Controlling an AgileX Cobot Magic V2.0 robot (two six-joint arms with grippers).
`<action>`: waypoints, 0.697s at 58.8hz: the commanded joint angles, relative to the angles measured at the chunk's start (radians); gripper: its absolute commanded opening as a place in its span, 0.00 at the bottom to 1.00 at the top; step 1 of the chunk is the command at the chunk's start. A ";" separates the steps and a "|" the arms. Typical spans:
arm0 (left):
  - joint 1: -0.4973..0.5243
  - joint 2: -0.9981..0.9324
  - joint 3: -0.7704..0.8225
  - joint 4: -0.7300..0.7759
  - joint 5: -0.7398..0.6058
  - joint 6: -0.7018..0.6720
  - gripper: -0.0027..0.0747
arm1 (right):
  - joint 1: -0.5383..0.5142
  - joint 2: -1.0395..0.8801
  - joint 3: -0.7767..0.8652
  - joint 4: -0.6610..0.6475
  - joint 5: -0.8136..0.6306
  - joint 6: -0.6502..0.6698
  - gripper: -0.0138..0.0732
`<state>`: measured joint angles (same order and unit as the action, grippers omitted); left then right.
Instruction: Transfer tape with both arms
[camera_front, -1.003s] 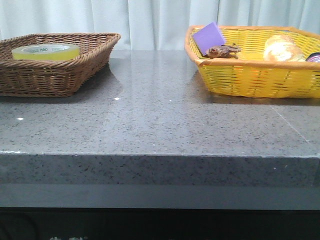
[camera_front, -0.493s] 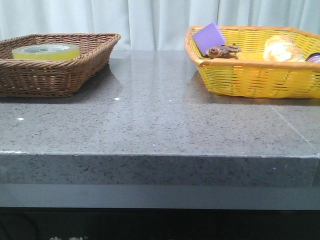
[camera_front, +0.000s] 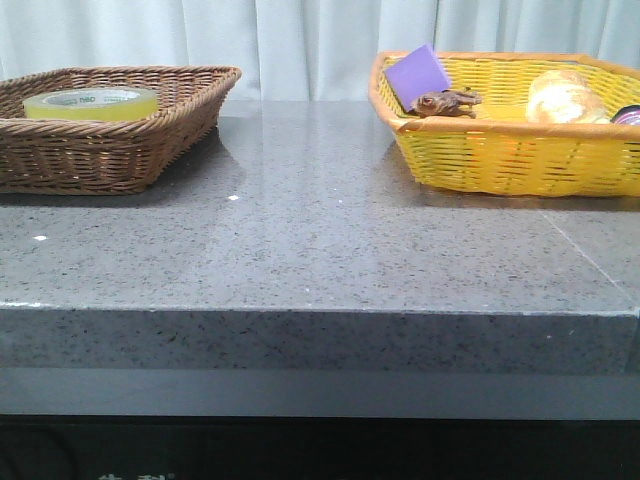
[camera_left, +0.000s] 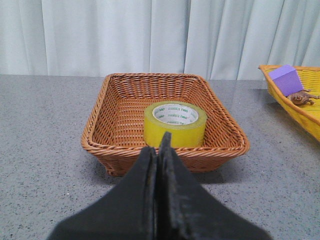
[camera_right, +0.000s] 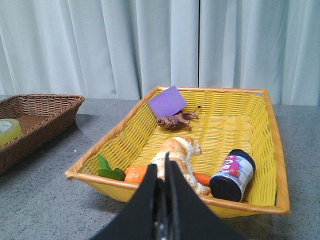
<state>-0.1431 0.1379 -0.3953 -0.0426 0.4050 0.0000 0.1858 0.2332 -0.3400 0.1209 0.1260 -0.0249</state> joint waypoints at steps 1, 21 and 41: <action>0.000 0.012 -0.026 -0.001 -0.074 -0.009 0.01 | -0.005 0.007 -0.025 -0.005 -0.088 -0.003 0.05; 0.000 0.012 -0.026 -0.001 -0.074 -0.009 0.01 | -0.005 0.007 -0.025 -0.005 -0.088 -0.003 0.05; 0.115 -0.106 0.093 -0.003 -0.077 -0.009 0.01 | -0.005 0.007 -0.025 -0.005 -0.088 -0.003 0.05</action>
<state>-0.0627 0.0592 -0.3113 -0.0426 0.4050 0.0000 0.1858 0.2332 -0.3400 0.1209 0.1243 -0.0249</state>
